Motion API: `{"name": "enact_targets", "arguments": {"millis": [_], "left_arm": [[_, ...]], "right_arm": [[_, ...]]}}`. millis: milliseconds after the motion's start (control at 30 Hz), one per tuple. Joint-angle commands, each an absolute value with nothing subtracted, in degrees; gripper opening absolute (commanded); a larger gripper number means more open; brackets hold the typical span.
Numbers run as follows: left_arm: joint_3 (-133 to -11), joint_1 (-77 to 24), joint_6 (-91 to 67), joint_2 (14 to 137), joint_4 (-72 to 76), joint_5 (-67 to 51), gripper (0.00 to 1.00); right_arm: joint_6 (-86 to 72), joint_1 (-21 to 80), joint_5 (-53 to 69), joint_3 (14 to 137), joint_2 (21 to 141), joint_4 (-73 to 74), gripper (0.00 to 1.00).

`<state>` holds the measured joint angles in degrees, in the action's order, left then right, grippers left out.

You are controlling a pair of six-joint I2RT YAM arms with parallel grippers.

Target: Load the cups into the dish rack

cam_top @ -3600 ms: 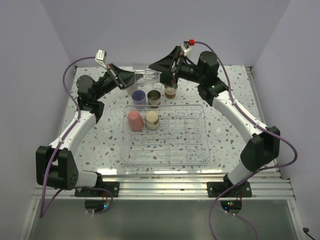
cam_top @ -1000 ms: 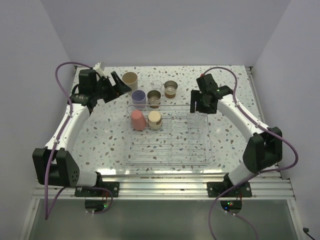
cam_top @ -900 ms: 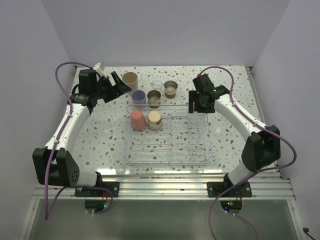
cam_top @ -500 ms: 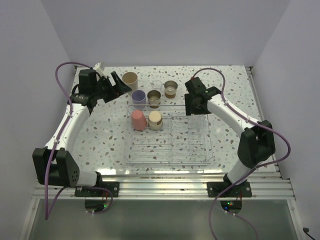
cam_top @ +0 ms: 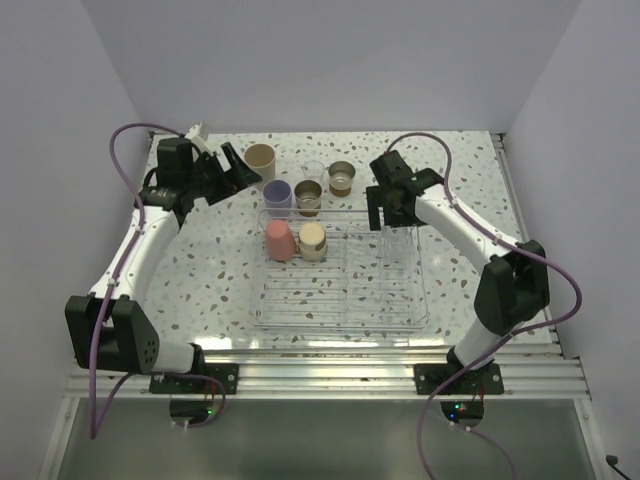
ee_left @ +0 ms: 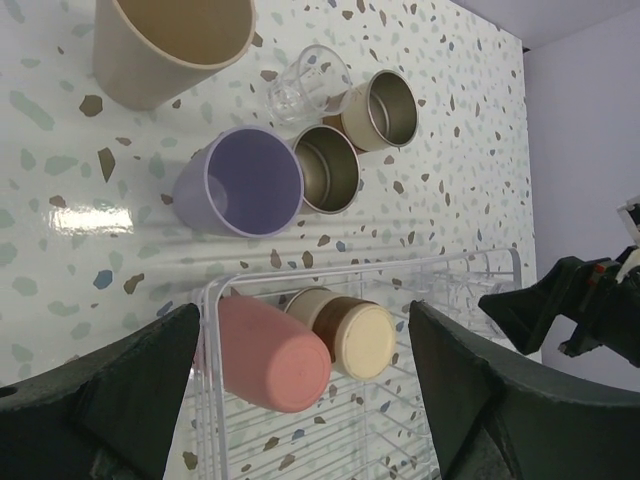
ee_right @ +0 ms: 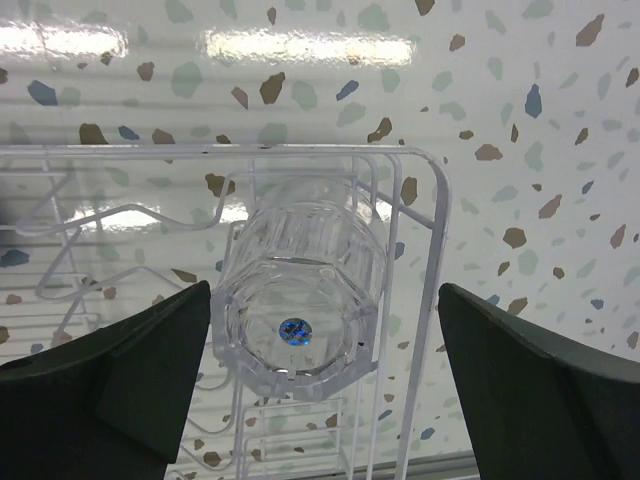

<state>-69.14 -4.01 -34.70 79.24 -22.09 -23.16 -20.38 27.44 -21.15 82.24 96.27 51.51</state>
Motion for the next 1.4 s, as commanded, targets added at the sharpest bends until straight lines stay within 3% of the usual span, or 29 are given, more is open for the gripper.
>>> {"name": "enact_targets", "arguments": {"millis": [0,333,1000,1133,1233,1267,1333,1367], "left_arm": [[-73.6,-3.1,-32.1,81.0,-22.8,-20.5,0.88],[-80.4,-3.1,-30.1,89.0,-24.3,-15.9,0.88],[-103.4,-3.3,-26.9,117.1,-27.7,-9.6,0.79],[-106.9,-3.4,-26.7,121.1,-28.4,-9.6,0.61],[-108.6,-3.5,-26.7,123.4,-28.7,-10.0,0.31],[-109.1,-3.4,-26.7,123.7,-28.7,-10.1,0.14],[-110.2,-3.5,-26.8,124.3,-29.1,-10.2,0.0],[-110.6,-3.4,-26.8,124.2,-29.4,-10.1,0.0]], "right_arm": [[-20.4,27.4,-21.3,88.3,94.0,54.3,0.98],[-21.1,27.6,-20.5,99.5,91.7,60.1,0.98],[-22.1,27.6,-18.5,93.6,85.4,61.2,0.98],[-22.4,27.6,-18.5,93.5,85.7,61.1,0.98],[-22.7,27.7,-18.6,93.9,86.0,61.2,0.98],[-22.7,27.7,-18.7,94.0,86.0,61.3,0.98],[-22.9,27.6,-19.0,94.4,86.1,61.3,0.98],[-22.9,27.6,-19.0,94.5,86.2,61.4,0.98]]}}
